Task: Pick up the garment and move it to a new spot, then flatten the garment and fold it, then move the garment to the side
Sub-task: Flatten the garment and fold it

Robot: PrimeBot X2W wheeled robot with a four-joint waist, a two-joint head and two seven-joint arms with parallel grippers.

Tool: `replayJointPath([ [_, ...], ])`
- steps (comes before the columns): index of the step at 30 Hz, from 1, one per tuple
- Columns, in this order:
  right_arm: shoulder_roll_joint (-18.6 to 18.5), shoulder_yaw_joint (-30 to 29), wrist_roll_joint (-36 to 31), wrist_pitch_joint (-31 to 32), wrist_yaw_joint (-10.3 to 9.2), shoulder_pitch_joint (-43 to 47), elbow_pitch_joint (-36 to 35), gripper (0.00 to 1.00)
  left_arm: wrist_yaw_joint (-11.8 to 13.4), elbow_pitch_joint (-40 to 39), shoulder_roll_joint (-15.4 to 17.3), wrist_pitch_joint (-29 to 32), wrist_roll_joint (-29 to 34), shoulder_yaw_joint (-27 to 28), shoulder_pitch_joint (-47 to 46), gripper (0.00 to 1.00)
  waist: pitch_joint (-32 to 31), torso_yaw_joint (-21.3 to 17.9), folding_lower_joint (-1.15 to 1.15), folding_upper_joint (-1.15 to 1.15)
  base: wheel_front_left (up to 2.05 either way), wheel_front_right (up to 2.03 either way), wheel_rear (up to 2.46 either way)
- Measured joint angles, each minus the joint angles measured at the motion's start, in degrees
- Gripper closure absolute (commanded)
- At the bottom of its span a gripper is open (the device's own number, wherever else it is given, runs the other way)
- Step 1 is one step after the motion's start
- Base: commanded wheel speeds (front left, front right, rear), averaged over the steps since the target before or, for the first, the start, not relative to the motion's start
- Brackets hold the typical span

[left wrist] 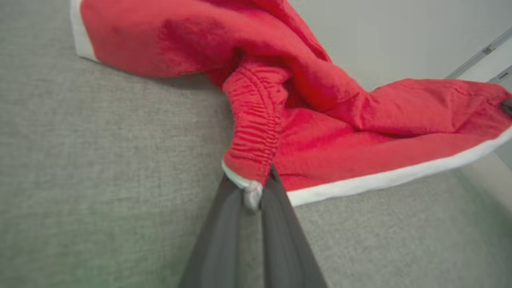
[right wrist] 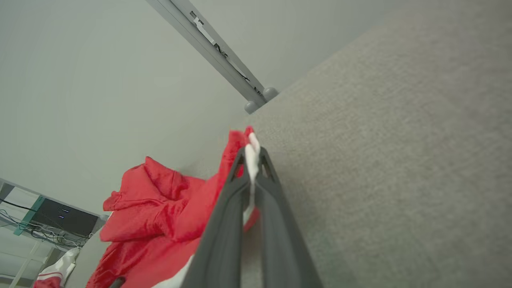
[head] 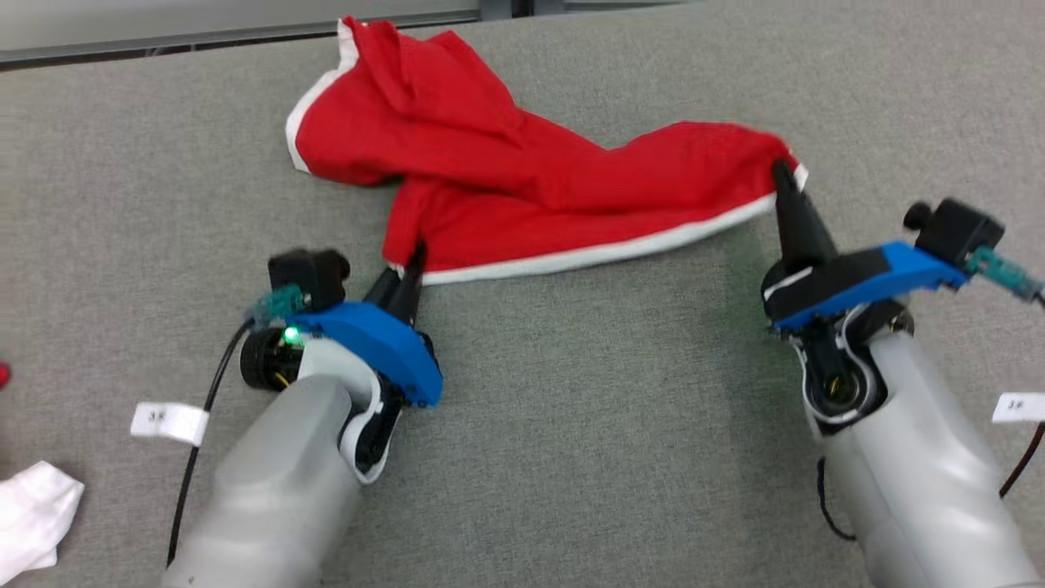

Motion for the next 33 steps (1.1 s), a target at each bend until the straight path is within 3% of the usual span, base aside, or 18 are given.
replayJointPath([
  [10, -1.5, 5.1, 4.9, -2.5, 0.01, 11.1, 1.5, 1.00, 0.0, 2.7, -2.7, -3.8, -3.1, 2.5, 11.0, 1.00, -6.2, 3.1, -0.02, 0.00, 0.00, 0.00, 0.00],
  [21, -1.0, 7.4, 9.3, -4.4, 0.02, 20.4, 1.1, 1.00, 1.1, -7.6, -2.3, -3.6, 8.8, 17.6, 25.6, 1.00, -12.7, 4.7, -0.02, 0.00, 0.00, 0.00, 0.00],
  [33, 0.1, 9.8, 11.5, -5.5, 0.01, 28.6, -4.5, 1.00, 0.4, -16.1, -3.8, -3.6, 16.4, 24.1, 33.5, 1.00, -19.3, 4.7, -0.01, 0.00, 0.00, 0.00, 0.00],
])
